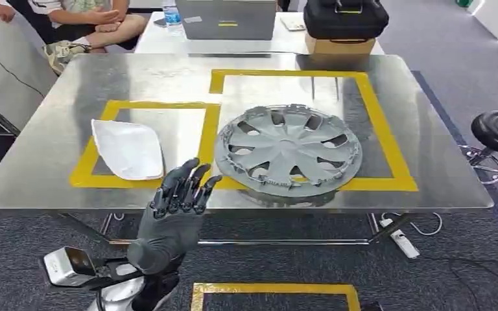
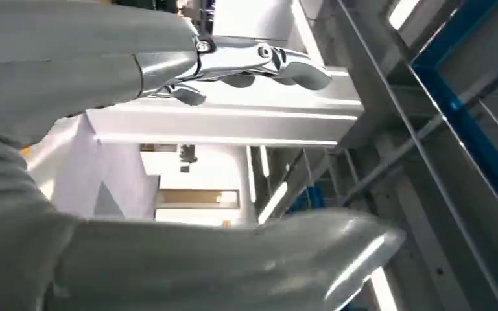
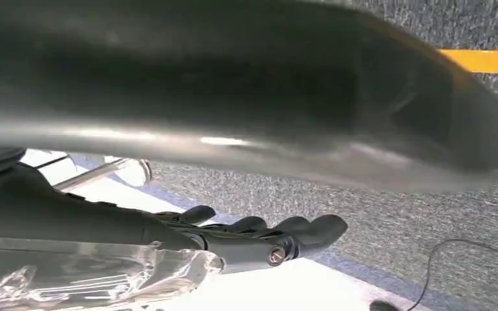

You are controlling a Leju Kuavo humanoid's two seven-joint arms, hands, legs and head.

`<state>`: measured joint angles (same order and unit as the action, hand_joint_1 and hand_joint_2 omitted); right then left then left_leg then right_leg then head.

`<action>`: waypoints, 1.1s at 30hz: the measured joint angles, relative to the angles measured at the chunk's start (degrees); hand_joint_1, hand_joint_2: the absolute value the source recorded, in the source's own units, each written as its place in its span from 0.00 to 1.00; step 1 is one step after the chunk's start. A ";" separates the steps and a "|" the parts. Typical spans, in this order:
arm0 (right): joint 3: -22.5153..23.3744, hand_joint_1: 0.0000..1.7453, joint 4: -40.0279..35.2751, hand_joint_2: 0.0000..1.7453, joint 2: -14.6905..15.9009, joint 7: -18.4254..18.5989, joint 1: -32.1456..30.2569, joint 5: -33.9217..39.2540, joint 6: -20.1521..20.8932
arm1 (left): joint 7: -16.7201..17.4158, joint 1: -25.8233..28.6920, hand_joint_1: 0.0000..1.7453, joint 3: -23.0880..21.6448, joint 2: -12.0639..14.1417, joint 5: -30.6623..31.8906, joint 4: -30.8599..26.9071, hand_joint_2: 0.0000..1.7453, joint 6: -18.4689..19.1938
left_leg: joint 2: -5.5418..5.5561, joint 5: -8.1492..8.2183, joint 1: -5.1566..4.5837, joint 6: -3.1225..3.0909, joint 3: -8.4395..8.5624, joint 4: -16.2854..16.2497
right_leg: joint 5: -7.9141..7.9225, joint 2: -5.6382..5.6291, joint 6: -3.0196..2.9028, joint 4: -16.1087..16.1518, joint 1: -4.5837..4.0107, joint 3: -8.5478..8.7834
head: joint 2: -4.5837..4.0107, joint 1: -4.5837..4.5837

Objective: Take the parts from the cabinet and place them on the table.

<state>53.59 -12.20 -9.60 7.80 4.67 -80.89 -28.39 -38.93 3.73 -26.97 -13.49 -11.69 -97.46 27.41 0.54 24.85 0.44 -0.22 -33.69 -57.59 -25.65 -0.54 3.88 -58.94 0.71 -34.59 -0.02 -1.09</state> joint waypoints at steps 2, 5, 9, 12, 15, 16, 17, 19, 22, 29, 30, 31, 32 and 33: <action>0.00 0.00 0.00 0.00 -0.02 -0.11 -0.01 -0.04 0.00 | 0.00 0.23 0.00 -0.11 0.00 0.33 0.13 1.00 -0.06 | -0.11 -0.40 0.00 -0.65 -0.55 0.00 | -5.43 0.15 0.40 -6.77 0.03 -2.41 | 0.00 0.35; -0.02 0.00 0.00 0.00 -0.02 -0.11 -0.02 -0.07 0.00 | 0.00 0.66 0.00 -0.13 0.11 0.42 0.44 1.00 -0.04 | -0.18 -1.31 -0.18 -0.87 -1.77 -0.02 | -10.08 0.14 0.68 -16.89 -0.01 -5.53 | 0.00 0.31; 0.00 0.00 0.00 0.00 -0.02 -0.07 0.27 -0.20 0.00 | 0.00 0.78 0.00 -0.13 0.11 -0.02 0.55 1.00 0.13 | -0.03 -2.70 -0.08 -0.15 -3.09 -0.10 | -4.08 0.16 0.40 -0.96 0.07 5.55 | 0.00 0.33; -0.04 0.00 0.00 0.00 -0.07 -0.07 0.36 -0.37 0.11 | 0.00 0.74 0.00 -0.13 0.09 -1.05 0.55 1.00 0.70 | -0.03 -3.85 -0.31 0.95 -3.29 -0.11 | -3.85 -0.29 -0.21 1.16 -0.26 5.83 | 0.00 0.15; 0.00 0.00 0.00 0.00 -0.09 -0.04 0.30 -0.61 0.20 | 0.00 0.82 0.00 -0.07 0.22 -2.54 0.55 1.00 1.68 | 0.20 -4.39 -0.13 2.05 -3.92 0.30 | -2.38 0.18 -1.83 1.34 0.00 4.90 | 0.00 0.26; 0.00 0.00 0.00 0.00 -0.04 -0.02 0.35 -0.61 0.22 | 0.00 0.86 0.00 -0.04 0.28 -2.56 0.55 1.00 1.75 | 0.09 -1.54 -0.20 2.35 -4.62 -1.01 | -1.76 0.15 -2.23 1.35 -0.03 4.37 | 0.00 -0.02; 0.00 0.00 0.00 0.00 -0.04 -0.09 0.42 -0.66 0.22 | 0.00 0.86 0.00 -0.07 0.30 -2.56 0.55 1.00 1.79 | 0.07 2.28 -0.10 2.52 -5.67 -4.49 | -1.05 0.19 -2.55 1.34 -0.04 3.54 | 0.00 -0.33; 0.00 0.00 0.00 0.00 -0.04 -0.11 0.27 -0.68 0.33 | 0.00 0.91 0.00 -0.07 0.37 -2.56 0.55 1.00 1.86 | 0.07 7.94 -0.12 2.76 -7.90 -13.39 | 0.20 0.26 -2.68 1.27 -0.14 1.83 | 0.00 -0.33; 0.00 0.00 0.00 0.00 -0.04 -0.13 0.24 -0.68 0.35 | 0.00 0.96 0.00 -0.07 0.50 -2.51 0.57 1.00 1.86 | 0.07 6.78 -0.12 2.64 -6.52 -16.28 | 1.97 0.43 -2.44 1.19 -0.21 -0.74 | 0.00 -0.33; 0.00 0.00 0.00 0.00 -0.04 -0.13 0.25 -0.85 0.35 | 0.00 0.83 0.00 -0.17 0.37 -0.50 0.50 1.00 0.98 | 0.17 4.40 -0.72 0.28 5.78 1.48 | 5.72 0.43 -0.44 1.39 -0.30 -3.05 | 0.00 -0.26; 0.00 0.00 0.00 0.00 -0.02 -0.13 0.17 -0.85 0.35 | 0.00 0.80 0.00 -0.17 0.37 -0.50 0.50 1.00 0.98 | -0.05 3.65 -0.34 -0.30 5.33 1.75 | 5.89 0.32 -0.17 1.32 -0.21 -3.41 | 0.00 -0.37; 0.00 0.00 0.00 0.00 0.00 -0.13 0.07 -0.85 0.35 | 0.00 0.77 0.00 -0.20 0.33 -0.50 0.50 1.00 1.00 | -0.15 3.06 -0.33 -0.64 4.86 1.74 | 3.53 0.37 0.13 0.20 -0.13 -4.21 | 0.00 -0.16; 0.00 0.00 0.00 0.00 0.00 -0.09 0.07 -0.85 0.35 | 0.00 0.78 0.00 -0.20 0.33 -0.48 0.50 1.00 1.01 | -0.18 2.62 -0.32 -0.98 4.40 1.74 | 0.79 0.36 0.32 -2.04 -0.12 -4.80 | 0.00 0.17; 0.00 0.00 0.00 0.00 0.00 -0.11 0.09 -0.87 0.39 | 0.00 0.79 0.00 -0.20 0.33 -0.50 0.50 1.00 1.01 | -0.22 1.90 -0.34 -1.09 3.51 1.72 | -3.45 0.36 0.66 -7.46 -0.11 -6.25 | 0.00 0.22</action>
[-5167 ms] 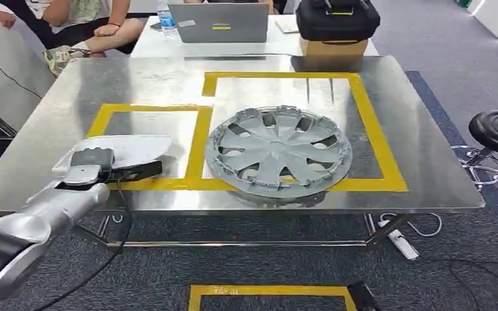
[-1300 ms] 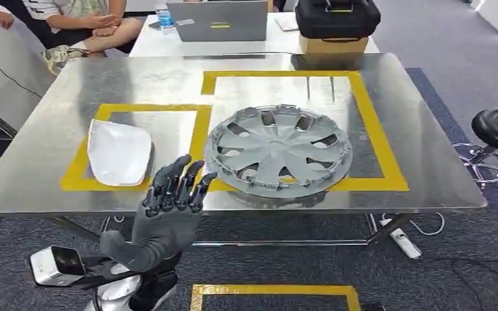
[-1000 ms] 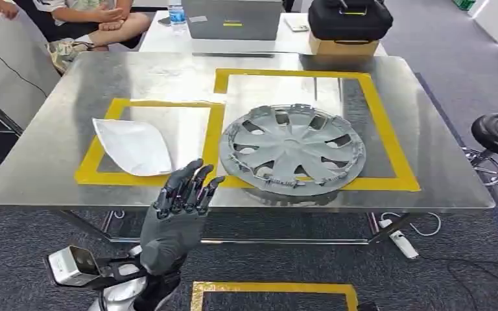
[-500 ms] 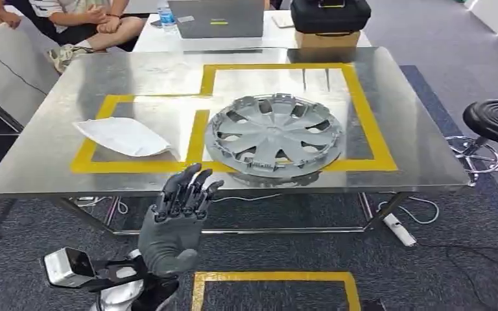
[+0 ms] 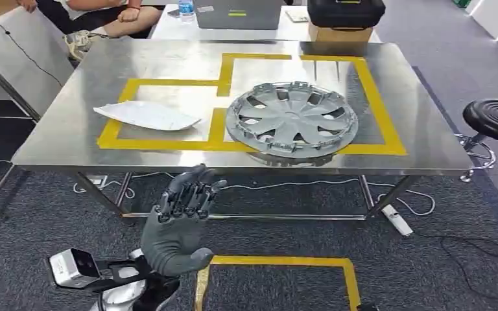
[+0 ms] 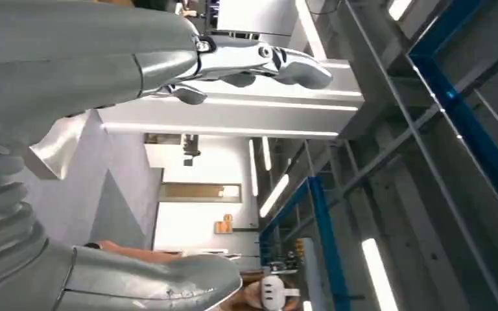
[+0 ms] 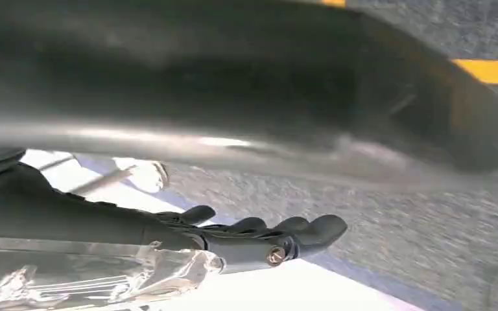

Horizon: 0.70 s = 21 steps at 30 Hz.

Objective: Take the parts from the cabinet and place them on the table.

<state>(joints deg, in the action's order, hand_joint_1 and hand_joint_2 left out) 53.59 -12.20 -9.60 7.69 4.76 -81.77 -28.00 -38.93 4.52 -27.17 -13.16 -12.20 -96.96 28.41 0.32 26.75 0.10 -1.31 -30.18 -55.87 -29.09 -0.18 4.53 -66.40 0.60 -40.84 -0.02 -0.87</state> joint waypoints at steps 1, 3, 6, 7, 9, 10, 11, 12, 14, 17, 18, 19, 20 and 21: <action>-0.02 0.00 0.00 0.00 0.00 0.00 0.03 -0.02 0.00 | 0.00 0.03 0.00 0.00 0.02 0.00 0.00 1.00 0.00 | -0.05 -0.60 -0.07 -0.05 -0.73 -0.02 | -2.52 -0.01 0.17 -4.60 -0.01 -1.14 | 0.00 -0.04; 0.00 0.00 0.00 0.00 0.00 0.00 0.05 -0.02 0.00 | 0.00 0.04 0.00 0.00 0.04 0.00 0.02 1.00 0.00 | -0.12 -1.87 -0.15 -0.05 -2.32 -0.10 | -3.24 -0.01 0.28 -9.66 -0.02 -1.26 | 0.00 -0.02; 0.00 0.00 0.00 0.00 0.02 0.00 0.18 -0.02 0.02 | 0.00 0.03 0.00 0.00 0.07 0.00 0.02 1.00 0.04 | -0.08 -3.59 -0.14 0.41 -4.44 -0.17 | 2.12 -0.01 -0.05 -1.44 -0.01 6.25 | 0.00 -0.02; 0.00 0.00 0.00 0.00 0.04 0.00 0.39 -0.02 0.02 | 0.00 0.00 0.00 0.00 0.04 0.02 0.02 1.00 0.07 | -0.02 -4.15 -0.14 0.72 -4.79 -0.35 | 1.89 -0.05 -0.17 4.51 0.00 10.76 | 0.00 -0.02; -0.02 0.00 0.00 0.00 0.02 -0.04 0.77 -0.02 0.15 | 0.00 -0.13 0.00 -0.02 0.02 0.32 0.04 1.00 -0.04 | -0.11 -4.98 -0.49 1.40 -5.08 -0.45 | -0.35 -0.33 -0.73 10.08 -0.19 14.42 | 0.00 -0.22; -0.04 0.00 0.00 0.00 0.02 -0.07 0.70 -0.02 0.13 | 0.00 -0.27 0.00 -0.07 0.04 0.59 0.04 1.00 -0.42 | -0.18 -5.46 -0.43 1.68 -5.15 -0.37 | -0.17 -0.33 -1.04 10.24 -0.29 13.60 | 0.00 -0.11; -0.04 0.00 0.00 0.00 0.02 -0.07 0.62 -0.02 0.15 | 0.00 -0.30 0.00 -0.07 0.04 0.72 0.11 1.00 -0.72 | -0.17 -5.94 -0.28 1.98 -5.21 -0.19 | 0.06 -0.30 -1.50 9.96 -0.49 13.27 | 0.02 -0.15; -0.02 0.00 0.00 0.00 0.02 -0.09 0.50 0.00 0.15 | 0.00 -0.27 0.00 -0.07 0.09 0.94 0.18 1.00 -1.09 | -0.12 -6.38 -0.31 2.39 -5.35 -0.14 | 0.62 -0.19 -2.24 10.16 -0.40 12.84 | 0.00 -0.13; 0.02 0.00 0.00 0.00 0.09 -0.09 0.57 0.17 0.13 | 0.00 -0.32 0.00 -0.04 0.13 0.90 0.26 1.00 -1.44 | -0.14 -1.68 -0.13 3.12 -6.83 -2.60 | 2.08 0.10 -3.32 10.23 -0.19 11.69 | 0.00 -0.35; 0.02 0.00 0.00 0.00 0.11 -0.17 0.52 0.17 0.13 | 0.00 -0.46 0.00 -0.07 0.33 0.85 0.55 1.00 -1.57 | -0.13 6.95 -0.10 3.58 -10.54 -15.37 | 4.28 0.11 -3.60 10.12 -0.27 8.92 | 0.00 -0.37; 0.02 0.00 0.00 0.00 0.11 -0.17 0.39 0.15 0.13 | 0.00 -0.45 0.00 -0.04 0.44 0.81 0.66 1.00 -1.75 | -0.13 6.90 -0.10 3.60 -10.69 -17.64 | 4.94 0.14 -3.51 10.08 -0.27 8.02 | 0.00 -0.33; 0.02 0.00 0.00 0.00 0.11 -0.17 0.31 0.18 0.13 | 0.00 -0.45 0.00 -0.04 0.52 0.81 0.70 1.00 -1.90 | -0.13 5.51 -0.10 3.52 -9.80 -17.62 | 5.56 0.19 -3.38 10.05 -0.28 7.15 | 0.00 -0.33; 0.02 0.00 0.00 0.00 0.11 -0.17 0.27 0.18 0.13 | 0.00 -0.46 0.00 -0.04 0.57 0.83 0.83 1.00 -2.56 | -0.14 3.32 -0.10 3.37 -7.83 -15.67 | 6.17 0.22 -3.25 10.03 -0.28 6.29 | 0.00 -0.35; 0.02 0.00 0.00 0.00 0.11 -0.19 0.27 0.18 0.13 | 0.00 -0.47 0.00 -0.04 0.59 0.87 0.85 1.00 -2.86 | -0.14 1.37 -0.10 3.17 -4.78 -11.75 | 6.80 0.22 -3.13 10.02 -0.27 5.55 | 0.00 -0.35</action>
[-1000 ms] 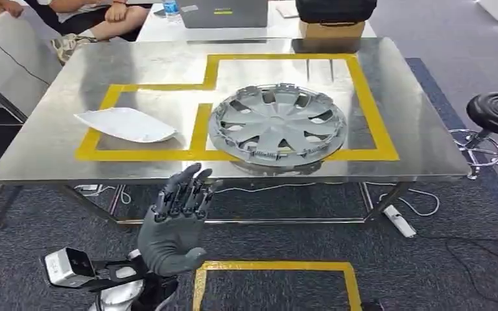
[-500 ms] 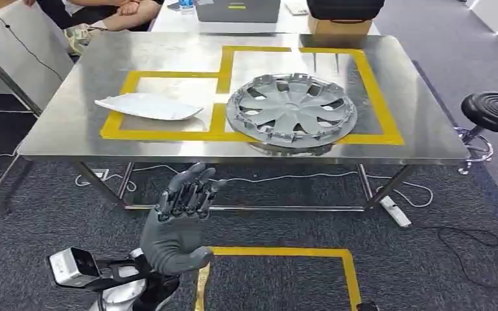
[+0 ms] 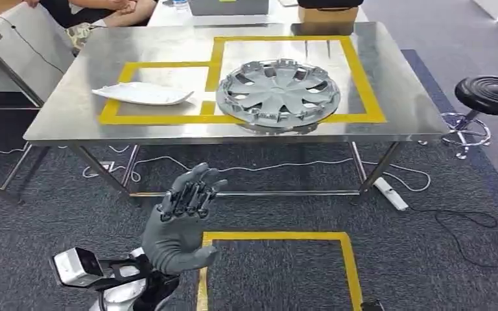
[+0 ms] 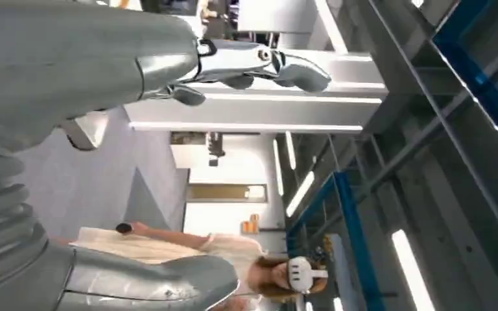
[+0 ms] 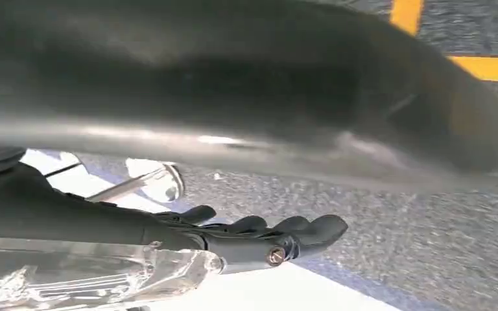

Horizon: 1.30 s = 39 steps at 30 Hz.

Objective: Take the parts from the cabinet and place them on the table.

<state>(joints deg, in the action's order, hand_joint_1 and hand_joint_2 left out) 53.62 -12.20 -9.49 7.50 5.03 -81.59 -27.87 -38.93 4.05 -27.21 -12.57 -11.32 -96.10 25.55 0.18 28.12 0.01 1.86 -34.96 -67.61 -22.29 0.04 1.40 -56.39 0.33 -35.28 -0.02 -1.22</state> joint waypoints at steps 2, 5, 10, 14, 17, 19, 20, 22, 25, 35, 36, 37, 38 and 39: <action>0.00 0.00 0.00 0.00 0.00 0.00 0.06 0.00 0.00 | 0.00 -0.18 0.00 -0.02 -0.07 0.07 0.00 1.00 -0.20 | 0.01 0.27 -0.10 -0.39 7.40 9.31 | 1.04 -0.09 0.45 -0.15 -0.21 -0.94 | 0.00 -0.04; 0.00 0.00 0.00 0.00 0.00 -0.02 -0.04 0.02 -0.02 | 0.00 -0.31 0.00 -0.07 -0.09 0.13 0.07 1.00 -0.24 | 0.14 0.84 -0.50 -1.66 8.33 12.73 | 2.77 0.08 1.38 -0.11 -0.14 -1.62 | 0.00 -0.07; 0.00 0.00 0.00 0.00 0.00 0.00 -0.27 0.04 -0.02 | 0.00 -0.37 0.00 -0.07 -0.11 0.13 0.20 1.00 -0.24 | -0.16 -2.15 -0.12 -3.38 5.47 12.78 | -7.08 -0.02 2.86 -10.28 0.18 -5.32 | 0.00 0.50; 0.00 0.00 0.00 0.00 0.02 0.00 -0.24 0.28 -0.02 | 0.15 -0.38 0.00 -0.04 0.06 0.54 0.66 0.00 -1.13 | -0.17 -4.39 -0.20 -3.16 2.07 12.43 | -6.36 -0.03 3.04 -17.27 0.18 -4.07 | 0.00 0.48; 0.00 0.00 0.00 0.00 0.00 -0.26 0.08 0.81 -0.02 | 0.92 -0.41 0.00 -0.04 0.13 1.18 2.01 0.00 -3.17 | -0.10 -5.70 -0.25 -2.37 0.48 12.14 | -5.35 -0.03 2.80 -2.59 0.32 6.23 | 0.00 0.48; 0.00 0.00 0.02 0.00 -0.02 -0.33 0.02 1.01 0.00 | 1.84 -0.99 0.00 0.02 0.17 1.20 4.09 0.00 -3.83 | -0.14 -6.51 -0.53 -1.80 0.46 12.10 | -6.10 -0.40 1.92 0.60 0.06 7.76 | 0.00 0.28; 0.00 0.00 0.02 0.00 -0.07 -0.33 0.00 1.05 0.02 | 2.16 -1.23 0.00 0.07 0.28 1.42 5.71 0.00 -4.37 | -0.11 -6.74 -0.47 -1.61 0.42 12.10 | -6.17 -0.41 1.63 0.53 -0.06 7.71 | 0.00 0.59; 0.00 0.00 0.02 0.00 -0.11 -0.33 -0.07 1.16 0.00 | 3.24 -1.53 0.00 0.39 0.48 2.01 9.80 0.00 -5.97 | 0.01 -7.18 -0.16 -0.97 0.07 12.86 | -5.50 -0.32 0.47 0.82 0.29 7.30 | 0.00 0.42; 0.02 0.00 0.00 0.00 -0.09 -0.57 -0.01 1.01 -0.11 | 1.83 -2.61 0.00 1.79 1.05 2.87 17.41 0.00 -6.65 | -0.04 -0.23 -0.03 0.07 -3.86 3.53 | -4.20 -0.23 -0.47 0.78 0.18 6.37 | 0.00 -0.02; -0.07 0.00 0.02 0.00 -0.35 -2.74 -0.21 0.39 0.55 | 9.75 -9.32 0.00 7.96 3.19 11.24 47.03 0.00 -24.14 | -0.12 -4.63 -0.75 -2.02 2.98 12.70 | -3.15 -0.47 0.12 0.53 -0.70 4.76 | 0.00 -0.02; -0.29 0.00 0.04 0.00 -0.37 -3.79 -0.41 -0.37 0.90 | 10.91 -10.01 0.00 9.31 3.85 10.78 52.36 0.00 -24.39 | -0.10 -4.52 -0.76 -2.14 2.83 12.72 | -3.06 -0.41 0.36 0.64 -0.67 4.66 | 0.00 0.04; -0.55 0.00 0.04 0.00 -0.39 -4.60 -0.47 -0.77 1.12 | 11.94 -10.54 0.00 10.46 4.20 10.21 55.91 0.00 -24.20 | -0.11 -4.73 -0.39 -2.39 2.89 13.24 | -3.24 -0.39 0.70 0.57 -0.87 4.69 | 0.00 0.02; -0.74 0.00 0.04 0.00 -0.37 -5.47 -0.48 -0.98 1.47 | 13.56 -11.05 0.00 11.46 4.50 9.57 59.97 0.00 -24.00 | -0.13 -4.92 -0.09 -2.51 2.99 13.37 | -4.12 -0.39 1.05 -0.30 -0.77 4.10 | 0.00 0.02; -0.90 0.00 0.04 0.00 -0.37 -5.95 -0.34 -0.79 2.12 | 15.66 -11.31 0.00 12.51 4.72 9.18 63.88 0.00 -24.04 | -0.18 -4.90 -0.02 -2.54 2.93 13.37 | -6.04 -0.32 1.56 -2.93 -0.68 2.79 | 0.00 0.48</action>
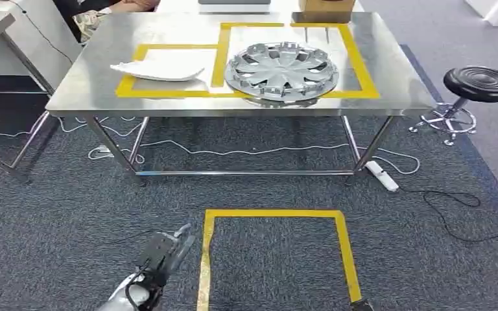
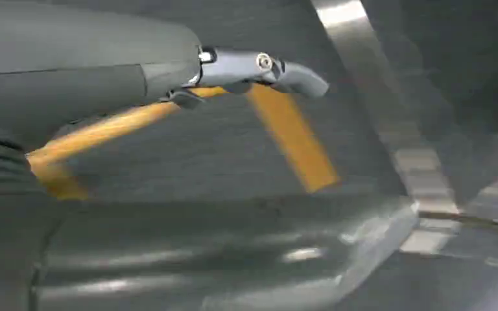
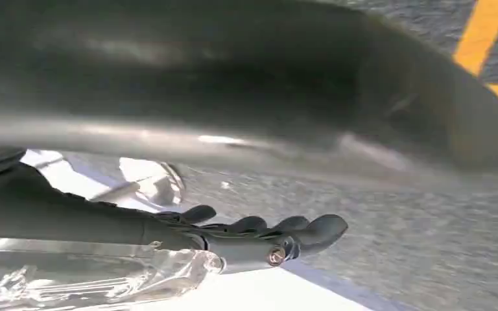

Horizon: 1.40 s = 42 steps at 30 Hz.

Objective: Take the parts from the cabinet and place them on the table.

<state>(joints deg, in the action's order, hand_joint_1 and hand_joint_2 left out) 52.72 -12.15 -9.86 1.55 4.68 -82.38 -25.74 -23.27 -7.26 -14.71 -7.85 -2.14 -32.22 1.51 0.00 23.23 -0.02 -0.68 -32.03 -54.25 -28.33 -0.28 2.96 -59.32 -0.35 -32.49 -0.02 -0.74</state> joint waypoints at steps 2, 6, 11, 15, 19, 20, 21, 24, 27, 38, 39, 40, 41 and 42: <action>0.02 0.00 0.00 0.00 0.00 0.36 0.07 1.66 1.76 | 5.00 0.52 0.00 1.53 0.39 -0.66 6.00 0.00 -0.48 | -0.15 0.02 0.03 -0.15 -0.06 -0.02 | -4.65 -0.01 0.58 -9.98 0.43 -4.47 | 0.00 0.06; 2.16 0.00 0.04 0.00 -0.07 2.41 -0.10 6.75 4.80 | 18.18 2.25 0.00 3.36 0.74 0.32 13.27 0.00 -6.93 | -0.01 0.06 0.16 -0.09 -0.09 -0.30 | -1.90 0.00 1.22 -10.45 1.04 -4.77 | 0.00 0.11; 4.18 0.00 0.07 0.00 -0.37 2.23 0.40 8.15 5.31 | 31.78 3.41 0.00 2.75 1.16 6.39 17.50 0.00 -16.77 | 0.31 0.39 0.04 1.59 -1.01 -1.83 | 2.03 -0.55 0.17 1.58 1.24 1.04 | 0.00 -0.05; 5.14 0.00 0.07 0.00 -0.46 1.82 0.33 8.79 5.66 | 40.50 3.63 0.00 1.68 1.11 7.80 19.29 0.00 -16.41 | 0.28 2.68 0.34 2.69 -2.10 -4.16 | 2.70 -0.45 -1.56 1.57 1.26 0.56 | 0.00 -0.27; 5.90 0.00 0.07 0.00 -0.52 1.44 0.34 9.16 5.85 | 42.33 3.67 0.00 1.02 0.92 7.98 20.23 0.00 -16.06 | 0.27 10.11 0.38 2.93 -9.11 -20.02 | 3.19 -0.15 -2.09 1.52 1.01 -0.41 | 0.00 -0.53; 6.05 0.00 0.07 0.00 -0.52 1.42 0.31 9.18 5.85 | 42.44 3.74 0.00 0.83 0.90 7.98 20.44 0.00 -16.04 | 0.27 9.22 0.37 2.81 -8.60 -19.55 | 3.29 -0.15 -1.99 1.52 1.00 -0.51 | 0.00 -0.50; 6.23 0.00 0.07 0.00 -0.52 1.42 0.33 9.18 5.85 | 42.50 3.78 0.00 0.76 0.87 7.98 20.55 0.00 -16.02 | 0.27 7.38 0.37 2.66 -7.08 -16.98 | 3.37 -0.16 -1.87 1.52 1.00 -0.55 | 0.00 -0.53; 6.43 0.00 0.07 0.00 -0.59 1.40 0.42 9.35 5.88 | 43.45 3.53 0.00 0.23 0.85 9.60 20.73 0.00 -16.02 | 0.21 2.56 0.34 2.15 0.73 -3.54 | 3.64 -0.21 -1.28 1.47 0.86 -0.57 | 0.00 -0.55; 6.56 0.00 0.07 1.00 -0.59 1.44 0.44 9.38 5.66 | 44.87 3.40 0.00 -2.17 0.85 14.39 20.84 0.00 -17.25 | 0.38 2.84 0.05 1.29 0.53 -2.46 | 4.03 -0.18 -0.27 1.60 0.74 -0.97 | 0.00 -0.61; 6.73 0.00 0.09 1.00 -0.66 4.77 0.31 8.00 5.18 | 47.12 3.54 0.00 -8.79 0.57 18.93 21.41 0.00 -16.98 | 3.45 1.60 0.00 -0.12 -0.05 -2.22 | 1.43 -1.19 0.35 -3.85 0.90 -1.24 | 0.00 -0.05; 6.73 0.00 0.09 1.00 -0.66 4.79 0.32 8.00 5.22 | 47.07 3.42 0.00 -8.92 0.44 18.84 21.41 0.00 -16.98 | 4.01 1.47 0.13 0.08 -0.10 -2.23 | 2.04 -3.95 0.01 0.65 1.03 1.12 | 0.00 -0.04; 6.71 0.00 0.09 1.00 -0.66 4.96 0.36 8.00 5.26 | 47.05 3.26 0.00 -9.10 0.41 18.60 21.41 0.00 -16.98 | 4.51 1.46 -0.25 0.36 -0.42 -2.55 | 1.46 -4.33 -0.02 2.06 1.21 1.72 | 0.00 -0.13; 6.71 0.00 0.09 1.00 -0.68 5.03 0.36 8.00 5.31 | 47.01 3.22 0.00 -9.14 0.39 18.56 21.41 0.00 -16.98 | 4.99 1.18 -0.01 0.76 -0.67 -2.38 | 1.61 -3.75 0.03 1.85 0.96 1.83 | 0.00 -0.11; 6.71 0.00 0.09 1.00 -0.68 5.07 0.38 8.00 5.35 | 46.92 3.31 0.00 -9.16 0.39 18.51 21.41 0.00 -16.96 | 5.49 0.93 0.21 1.14 -0.84 -2.24 | 1.65 -3.36 -0.28 1.68 0.81 1.73 | 0.00 -0.13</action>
<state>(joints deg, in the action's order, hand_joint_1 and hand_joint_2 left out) 59.43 -12.07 -10.54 6.62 5.06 -74.38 -20.39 23.65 -3.95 -23.87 -7.45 16.37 -10.82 -15.45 5.49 24.16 0.19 0.46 -32.87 -56.49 -26.69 -3.64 2.69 -57.63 0.46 -30.76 -0.02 -0.88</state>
